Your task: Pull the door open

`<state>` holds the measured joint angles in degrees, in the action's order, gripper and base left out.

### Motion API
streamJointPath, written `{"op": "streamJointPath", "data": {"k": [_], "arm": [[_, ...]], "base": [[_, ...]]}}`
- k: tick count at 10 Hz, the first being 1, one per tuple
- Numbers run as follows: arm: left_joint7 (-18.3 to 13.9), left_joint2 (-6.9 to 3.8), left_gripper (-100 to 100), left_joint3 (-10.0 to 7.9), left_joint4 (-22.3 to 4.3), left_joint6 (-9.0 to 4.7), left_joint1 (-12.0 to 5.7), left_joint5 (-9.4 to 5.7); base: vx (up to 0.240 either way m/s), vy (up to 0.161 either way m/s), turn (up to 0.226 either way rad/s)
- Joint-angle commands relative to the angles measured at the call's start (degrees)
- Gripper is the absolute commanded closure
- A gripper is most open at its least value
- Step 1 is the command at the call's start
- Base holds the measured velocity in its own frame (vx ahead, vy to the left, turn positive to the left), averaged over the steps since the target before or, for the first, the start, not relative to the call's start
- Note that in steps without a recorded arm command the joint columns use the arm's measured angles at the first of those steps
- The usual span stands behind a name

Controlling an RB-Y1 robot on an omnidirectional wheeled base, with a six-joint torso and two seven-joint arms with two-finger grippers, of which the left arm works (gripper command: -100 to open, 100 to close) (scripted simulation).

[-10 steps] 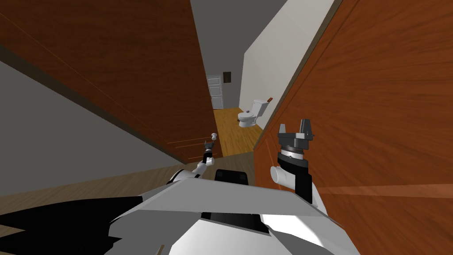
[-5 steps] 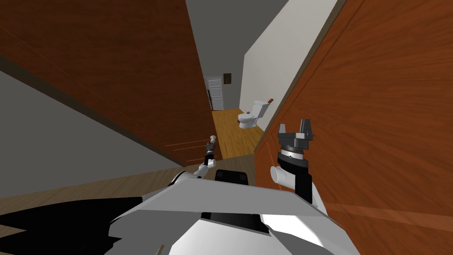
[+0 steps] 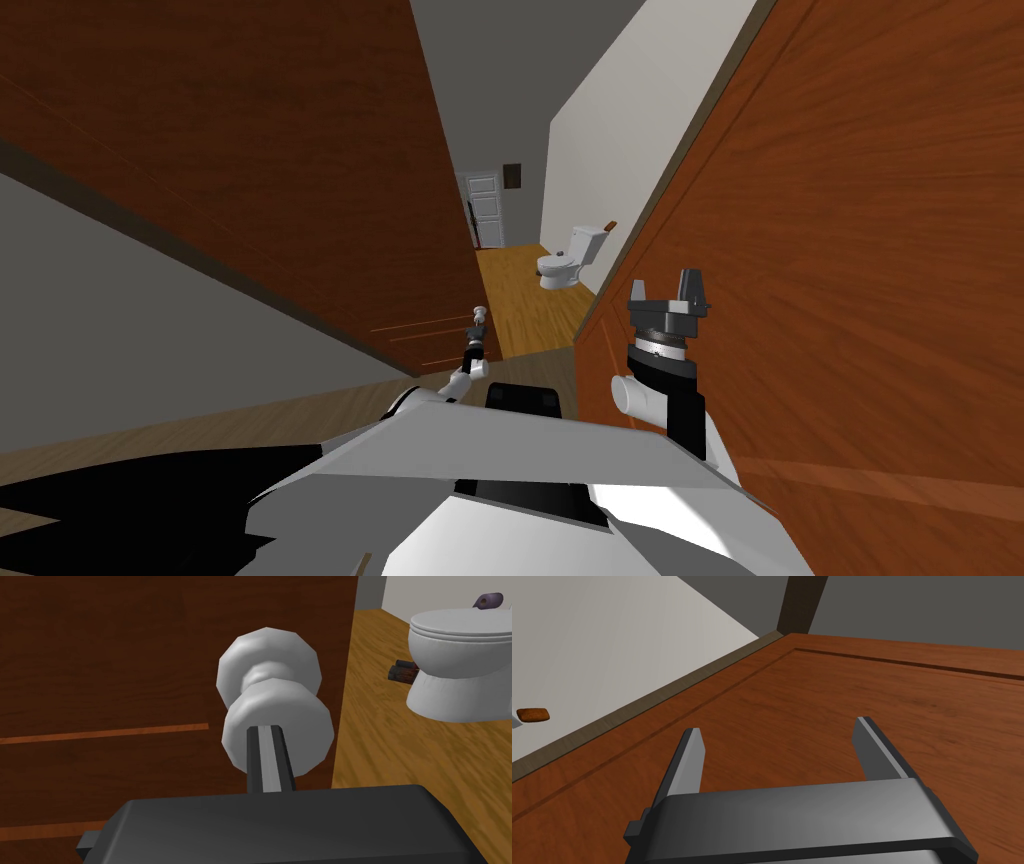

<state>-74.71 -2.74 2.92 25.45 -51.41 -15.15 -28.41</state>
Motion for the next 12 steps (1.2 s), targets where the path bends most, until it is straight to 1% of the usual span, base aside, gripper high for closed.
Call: {"op": "streamJointPath", "data": {"k": [1,2,3,5,6,8,9,10,11,12], "arm": [[0.11,-0.94,-100,0.02,-0.01,0.01,-0.01,-0.03],[0.16,-1.29,-100,0.02,-0.02,0.01,-0.01,-0.04],[0.25,-1.99,-100,0.04,-0.04,0.03,-0.01,-0.07],[0.25,-1.99,-100,0.04,-0.04,0.03,-0.01,-0.07],[0.53,-3.48,-100,0.07,-0.09,0.08,-0.01,-0.12],[0.53,-3.48,-100,0.07,-0.09,0.08,-0.01,-0.12],[0.92,-4.91,-100,0.1,-0.16,0.17,-0.02,-0.18],[1.03,-5.24,-100,0.11,-0.18,0.19,-0.02,-0.19],[1.37,-6.06,-100,0.13,-0.24,0.27,-0.02,-0.23],[1.61,-6.48,-100,0.15,-0.28,0.33,-0.03,-0.26]], "base": [[-0.115,0.006,0.014],[-0.183,0.01,0.03],[-0.189,0.017,0.035],[-0.094,0.009,0.005],[-0.134,-0.008,0.082],[-0.125,-0.006,0.023],[-0.132,-0.036,0.093],[-0.177,-0.034,0.113],[-0.185,-0.011,0.158],[-0.158,-0.04,0.139]]}}
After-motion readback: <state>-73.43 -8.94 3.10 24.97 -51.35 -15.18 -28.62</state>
